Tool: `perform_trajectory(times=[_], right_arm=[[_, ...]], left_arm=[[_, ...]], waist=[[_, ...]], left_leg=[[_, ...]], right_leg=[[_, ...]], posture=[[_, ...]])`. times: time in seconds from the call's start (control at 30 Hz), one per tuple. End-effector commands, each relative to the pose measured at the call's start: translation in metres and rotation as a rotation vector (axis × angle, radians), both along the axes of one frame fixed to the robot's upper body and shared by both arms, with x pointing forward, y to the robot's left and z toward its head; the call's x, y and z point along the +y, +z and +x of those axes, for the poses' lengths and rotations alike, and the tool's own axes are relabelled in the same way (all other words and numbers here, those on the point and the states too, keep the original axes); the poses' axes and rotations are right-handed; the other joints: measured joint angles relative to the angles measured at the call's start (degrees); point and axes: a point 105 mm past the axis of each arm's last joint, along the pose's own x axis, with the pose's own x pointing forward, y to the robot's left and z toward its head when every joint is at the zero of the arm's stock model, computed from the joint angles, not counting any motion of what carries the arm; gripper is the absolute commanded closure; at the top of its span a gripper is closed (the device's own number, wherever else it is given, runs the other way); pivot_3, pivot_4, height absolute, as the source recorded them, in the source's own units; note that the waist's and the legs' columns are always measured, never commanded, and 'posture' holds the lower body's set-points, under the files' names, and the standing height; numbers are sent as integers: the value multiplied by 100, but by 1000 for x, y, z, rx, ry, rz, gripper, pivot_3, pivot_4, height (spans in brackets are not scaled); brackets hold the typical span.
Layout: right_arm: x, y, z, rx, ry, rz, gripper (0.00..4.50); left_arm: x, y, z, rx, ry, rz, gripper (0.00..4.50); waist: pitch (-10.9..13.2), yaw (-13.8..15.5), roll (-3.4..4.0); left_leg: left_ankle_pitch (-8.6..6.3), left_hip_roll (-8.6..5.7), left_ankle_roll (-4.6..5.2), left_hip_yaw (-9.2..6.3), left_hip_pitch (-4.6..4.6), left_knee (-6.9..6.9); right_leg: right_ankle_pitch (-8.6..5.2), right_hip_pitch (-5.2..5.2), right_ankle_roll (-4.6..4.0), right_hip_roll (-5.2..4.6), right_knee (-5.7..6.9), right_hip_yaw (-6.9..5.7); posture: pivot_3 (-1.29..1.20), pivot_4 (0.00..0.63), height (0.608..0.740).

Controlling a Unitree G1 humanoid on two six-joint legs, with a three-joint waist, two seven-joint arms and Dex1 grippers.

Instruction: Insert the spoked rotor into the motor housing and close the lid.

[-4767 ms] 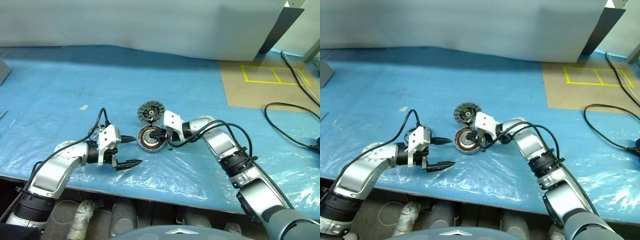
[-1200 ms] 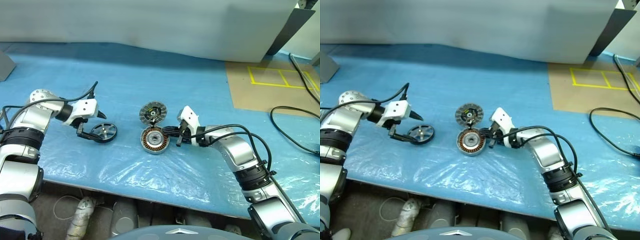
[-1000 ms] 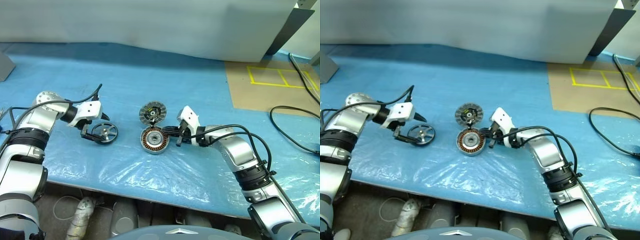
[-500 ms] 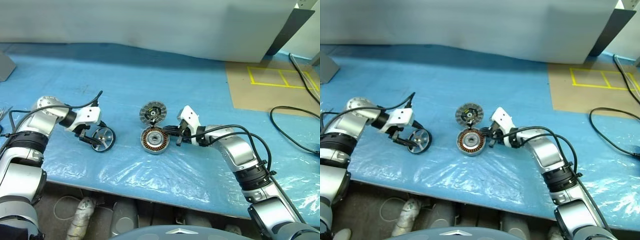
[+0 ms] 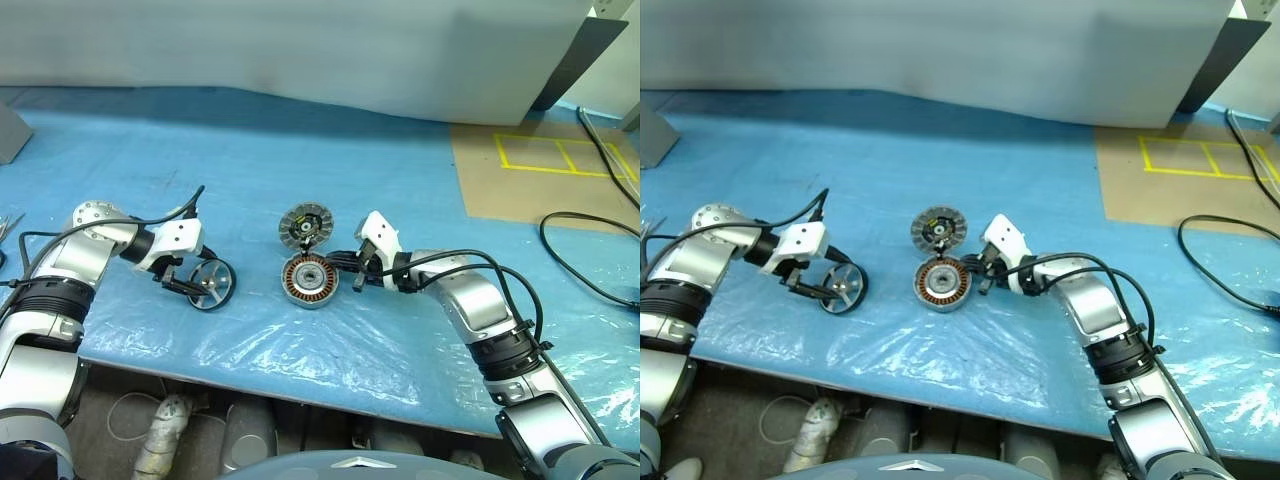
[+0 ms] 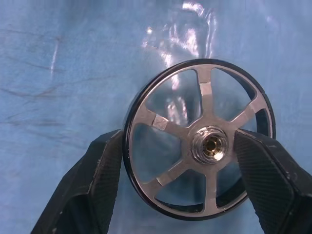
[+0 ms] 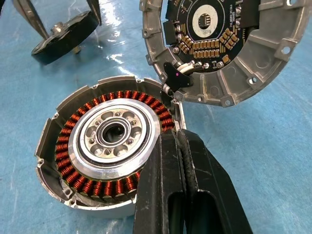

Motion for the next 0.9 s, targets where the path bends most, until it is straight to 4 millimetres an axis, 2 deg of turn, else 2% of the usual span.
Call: perform_trajectory(times=[0.03, 0.1, 0.2, 0.3, 0.4, 0.57, 0.9], right_arm=[[-1, 23, -9, -1, 41, 94, 4500], [-6, 29, -12, -3, 37, 109, 4500], [-16, 36, -13, -6, 0, 134, 4500], [-32, 44, -11, -5, -78, 180, 4500], [-41, 46, -8, -5, -133, 188, 4500], [-46, 42, -7, -8, -179, 160, 4500], [-57, 34, -11, -9, -255, 134, 4500]], left_arm=[[-15, 50, 1, -38, 9, -182, 1256], [-23, 61, -3, -34, -1, -235, 1256], [-35, 67, -11, -30, -23, -281, 1256], [-60, 70, -21, -12, -75, -349, 1256], [-80, 71, -21, -16, -90, -396, 1256], [-105, 59, -7, -24, -111, -396, 1256], [-120, 37, 9, -7, -157, -327, 1256]], waist=[[2, 9, -3], [2, 9, -3], [2, 8, -3], [3, 7, -3], [3, 5, -3], [3, 4, -3], [3, 8, -3]], left_leg=[[0, 2, 0, -2, -5, 2], [0, 0, 0, -2, -8, 2], [0, 0, 0, -1, -7, 0], [0, 0, 0, -1, -6, -3], [0, 0, 0, 0, -8, -2], [0, -2, 1, 0, -3, 2], [1, -6, 1, -1, -9, -2]], right_leg=[[0, -2, 0, 1, 1, -3], [0, -3, -1, 0, -2, -3], [0, -3, 0, 0, -5, -2], [-1, -3, -1, 0, -6, -2], [-1, -3, -1, 0, -6, -2], [0, 1, 0, 1, -4, 0], [1, -1, 2, 3, -10, 0]], posture=[[0, 150, 740], [0, 150, 740], [0, 150, 740], [0, 150, 740], [0, 150, 740], [0, 150, 740], [0, 150, 740]])
